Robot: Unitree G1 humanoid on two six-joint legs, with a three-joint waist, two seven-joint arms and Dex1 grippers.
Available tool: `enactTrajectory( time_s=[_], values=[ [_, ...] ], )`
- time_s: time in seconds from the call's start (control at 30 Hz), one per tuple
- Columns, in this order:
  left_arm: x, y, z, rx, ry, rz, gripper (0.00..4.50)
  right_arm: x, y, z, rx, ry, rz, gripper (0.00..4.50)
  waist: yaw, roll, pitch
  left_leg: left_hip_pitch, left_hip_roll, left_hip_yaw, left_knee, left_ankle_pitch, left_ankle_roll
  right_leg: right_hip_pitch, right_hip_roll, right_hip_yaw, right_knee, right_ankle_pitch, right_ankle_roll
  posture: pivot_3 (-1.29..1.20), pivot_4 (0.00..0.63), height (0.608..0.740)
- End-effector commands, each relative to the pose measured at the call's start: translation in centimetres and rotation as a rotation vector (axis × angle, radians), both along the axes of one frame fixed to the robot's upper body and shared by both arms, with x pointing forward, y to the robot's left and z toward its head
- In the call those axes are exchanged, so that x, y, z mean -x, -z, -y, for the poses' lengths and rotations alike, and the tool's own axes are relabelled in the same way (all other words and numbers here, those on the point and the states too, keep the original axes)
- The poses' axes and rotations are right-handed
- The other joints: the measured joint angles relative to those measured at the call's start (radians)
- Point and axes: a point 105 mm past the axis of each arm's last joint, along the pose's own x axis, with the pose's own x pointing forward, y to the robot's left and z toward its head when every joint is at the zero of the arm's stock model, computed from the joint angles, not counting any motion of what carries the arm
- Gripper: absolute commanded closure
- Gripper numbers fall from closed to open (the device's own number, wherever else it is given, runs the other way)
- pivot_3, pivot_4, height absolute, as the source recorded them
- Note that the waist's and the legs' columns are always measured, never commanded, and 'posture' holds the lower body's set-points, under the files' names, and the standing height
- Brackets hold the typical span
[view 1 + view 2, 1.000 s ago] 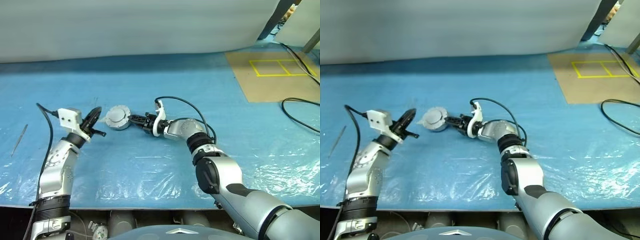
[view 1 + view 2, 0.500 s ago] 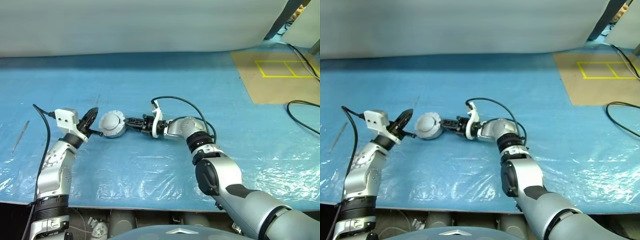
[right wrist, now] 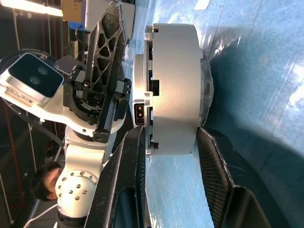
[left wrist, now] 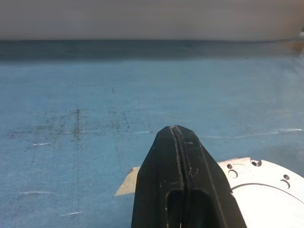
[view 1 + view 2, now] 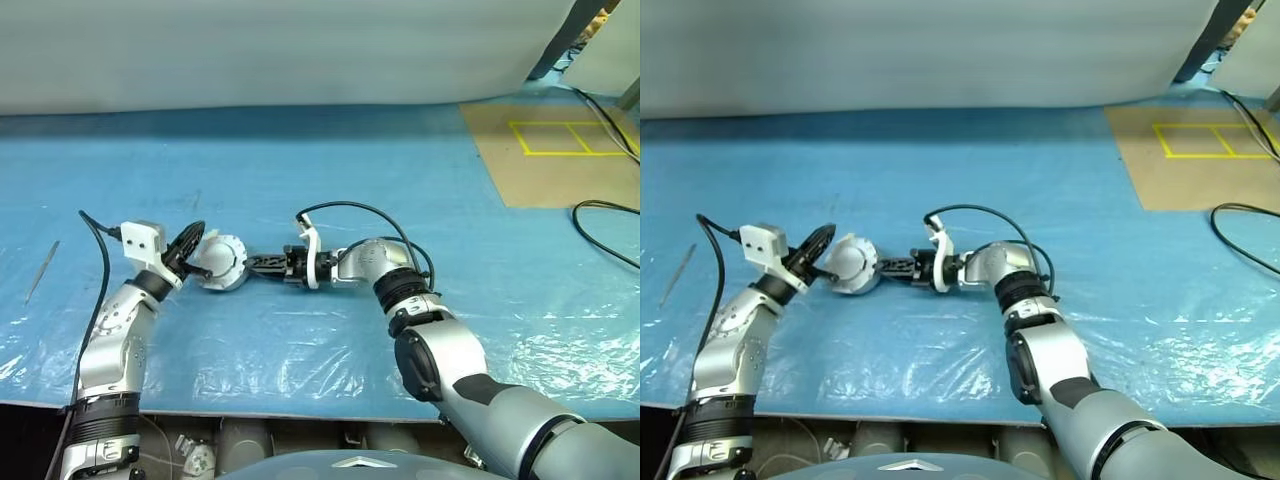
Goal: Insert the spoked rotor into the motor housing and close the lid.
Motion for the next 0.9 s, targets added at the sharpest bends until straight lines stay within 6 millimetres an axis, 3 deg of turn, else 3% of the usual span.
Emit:
enactTrajectory(
  time_s=[0.03, 0.23, 0.43, 0.57, 0.9],
  values=[
    [0.9, -0.8, 1.7, 0.008, 0.113, 0.025, 4.50, -0.5, -0.4, -0.1, 0.002, 0.022, 0.040, 3.31, 0.000, 0.000, 0.000, 0.000, 0.000, 0.000, 0.001, 0.000, 0.000, 0.000, 0.000, 0.000, 0.001, 0.000, 0.000, 0.00, 0.150, 0.740],
    [2.1, -0.7, 2.4, -0.019, 0.195, 0.012, 4.50, -0.9, 0.2, -0.1, 0.033, 0.058, 0.040, 3.31, -0.001, 0.000, 0.000, 0.002, 0.001, 0.000, 0.005, 0.000, 0.000, 0.000, 0.000, 0.000, 0.007, -0.001, -0.001, 0.00, 0.150, 0.740],
    [2.2, 2.3, 1.2, -0.217, 0.155, -0.099, 4.50, -1.1, 0.3, -0.2, 0.040, 0.068, 0.041, 3.31, -0.001, 0.001, 0.000, 0.007, 0.001, 0.000, 0.007, 0.000, 0.000, 0.003, 0.000, 0.002, 0.010, -0.003, -0.006, 0.00, 0.150, 0.740],
    [2.4, 3.6, 1.9, -0.259, 0.179, -0.127, 4.50, -1.3, 0.5, -0.1, 0.053, 0.081, 0.041, 3.31, -0.001, 0.002, 0.000, 0.010, -0.001, 0.000, 0.008, 0.000, 0.000, 0.005, -0.001, 0.003, 0.010, -0.003, -0.006, 0.00, 0.150, 0.740],
    [2.3, 3.5, 3.1, -0.241, 0.204, -0.103, 4.50, -1.4, 1.1, 0.2, 0.096, 0.091, 0.028, 0.02, 0.000, 0.003, 0.000, 0.011, -0.001, 0.000, 0.008, 0.000, 0.000, 0.007, -0.001, 0.003, 0.010, -0.003, -0.006, 0.00, 0.150, 0.740]
  ],
)
